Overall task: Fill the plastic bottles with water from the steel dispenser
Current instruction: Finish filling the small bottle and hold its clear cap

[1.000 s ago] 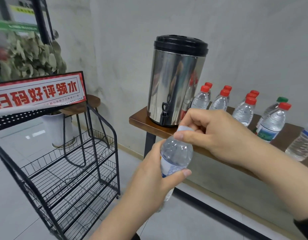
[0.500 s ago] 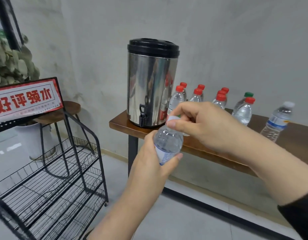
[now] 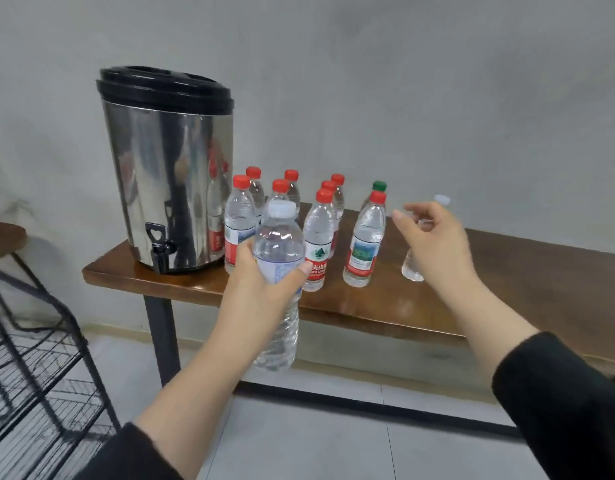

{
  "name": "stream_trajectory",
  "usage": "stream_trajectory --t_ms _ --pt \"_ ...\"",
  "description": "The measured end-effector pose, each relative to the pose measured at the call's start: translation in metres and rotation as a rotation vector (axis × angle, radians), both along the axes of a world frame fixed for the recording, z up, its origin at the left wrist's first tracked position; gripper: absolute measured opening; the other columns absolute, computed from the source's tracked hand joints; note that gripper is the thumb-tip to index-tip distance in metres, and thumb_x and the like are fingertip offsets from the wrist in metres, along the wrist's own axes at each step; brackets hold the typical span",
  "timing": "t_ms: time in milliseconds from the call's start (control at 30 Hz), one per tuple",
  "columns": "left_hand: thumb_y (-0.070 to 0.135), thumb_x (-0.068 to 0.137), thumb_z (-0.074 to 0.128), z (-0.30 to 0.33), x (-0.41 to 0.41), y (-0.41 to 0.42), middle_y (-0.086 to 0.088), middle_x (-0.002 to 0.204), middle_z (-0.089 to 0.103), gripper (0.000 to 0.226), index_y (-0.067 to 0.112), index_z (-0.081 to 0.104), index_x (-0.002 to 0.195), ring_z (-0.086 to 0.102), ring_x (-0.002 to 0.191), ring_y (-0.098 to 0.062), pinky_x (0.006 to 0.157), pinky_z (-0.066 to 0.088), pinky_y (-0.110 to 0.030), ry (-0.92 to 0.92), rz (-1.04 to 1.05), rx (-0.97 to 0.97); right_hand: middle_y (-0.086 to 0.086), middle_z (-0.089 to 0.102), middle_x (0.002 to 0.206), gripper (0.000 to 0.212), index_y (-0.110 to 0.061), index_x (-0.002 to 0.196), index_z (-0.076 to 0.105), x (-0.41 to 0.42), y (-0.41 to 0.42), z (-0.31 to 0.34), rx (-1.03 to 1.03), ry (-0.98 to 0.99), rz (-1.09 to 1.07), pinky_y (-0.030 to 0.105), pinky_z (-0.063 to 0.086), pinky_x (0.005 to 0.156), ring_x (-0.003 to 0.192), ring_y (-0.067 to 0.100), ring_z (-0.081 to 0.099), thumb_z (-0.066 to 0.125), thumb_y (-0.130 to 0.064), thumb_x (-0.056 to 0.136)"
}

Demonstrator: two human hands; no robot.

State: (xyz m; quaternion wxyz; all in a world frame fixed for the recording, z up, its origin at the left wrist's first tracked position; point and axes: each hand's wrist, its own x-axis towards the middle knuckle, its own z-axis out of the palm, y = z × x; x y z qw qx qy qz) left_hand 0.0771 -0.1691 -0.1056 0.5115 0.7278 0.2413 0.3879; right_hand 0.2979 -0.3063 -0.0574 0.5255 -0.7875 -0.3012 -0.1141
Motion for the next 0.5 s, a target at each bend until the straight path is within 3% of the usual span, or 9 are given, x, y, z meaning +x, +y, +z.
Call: stream_trajectory --t_ms 33,100,167,267,367,500 --pt "0.04 0.087 0.078 0.001 0.01 0.001 0.025 0.111 0.063 0.054 0.035 0.042 0.129 0.058 0.099 0.014 0.073 0.042 -0.006 0.004 -0.002 0.016 -0.005 0.065 0.111 0.04 -0.022 0.121 0.064 0.026 -0.002 -0.008 -0.001 0.001 -0.077 0.015 0.046 0.08 0.099 0.01 0.061 0.069 -0.047 0.091" --pt "0.041 0.088 0.077 0.002 0.028 0.0 0.028 0.108 0.06 0.052 0.035 0.042 0.128 0.055 0.091 0.025 0.07 0.042 0.0 0.017 -0.01 0.045 0.003 0.061 0.125 0.063 -0.022 0.13 0.057 0.075 -0.004 -0.024 -0.001 0.026 -0.195 0.036 0.05 0.098 0.114 0.022 0.06 0.072 -0.056 0.08" --pt "0.039 0.089 0.077 0.004 0.044 0.001 0.031 0.107 0.058 0.053 0.034 0.042 0.127 0.051 0.086 0.032 0.069 0.037 0.006 0.025 -0.009 0.08 0.009 0.052 0.14 0.084 -0.018 0.143 0.046 0.114 0.0 -0.035 -0.046 0.091 -0.253 0.049 0.044 0.109 0.128 0.03 0.053 0.077 -0.055 0.075" --pt "0.038 0.088 0.077 0.001 0.064 0.005 0.03 0.105 0.059 0.052 0.032 0.043 0.127 0.051 0.086 0.031 0.07 0.037 0.006 0.045 -0.001 0.089 0.009 0.034 0.155 0.109 -0.017 0.155 0.027 0.155 0.008 -0.041 -0.055 0.199 -0.239 0.052 0.038 0.114 0.14 0.032 0.041 0.083 -0.054 0.069" --pt "0.043 0.088 0.075 -0.004 0.077 0.011 0.029 0.106 0.059 0.053 0.036 0.042 0.128 0.051 0.087 0.031 0.067 0.038 0.004 0.071 0.02 0.086 0.008 0.024 0.161 0.116 -0.019 0.159 0.015 0.188 0.015 -0.049 -0.041 0.275 -0.234 0.053 0.035 0.117 0.145 0.032 0.035 0.086 -0.048 0.072" --pt "0.042 0.087 0.076 -0.012 0.087 0.017 0.034 0.106 0.057 0.055 0.04 0.039 0.128 0.05 0.087 0.032 0.07 0.038 0.0 0.078 0.06 0.083 0.009 0.041 0.148 0.118 -0.023 0.153 0.023 0.219 0.025 -0.063 -0.017 0.343 -0.217 0.053 0.047 0.106 0.129 0.032 0.052 0.085 -0.054 0.057"
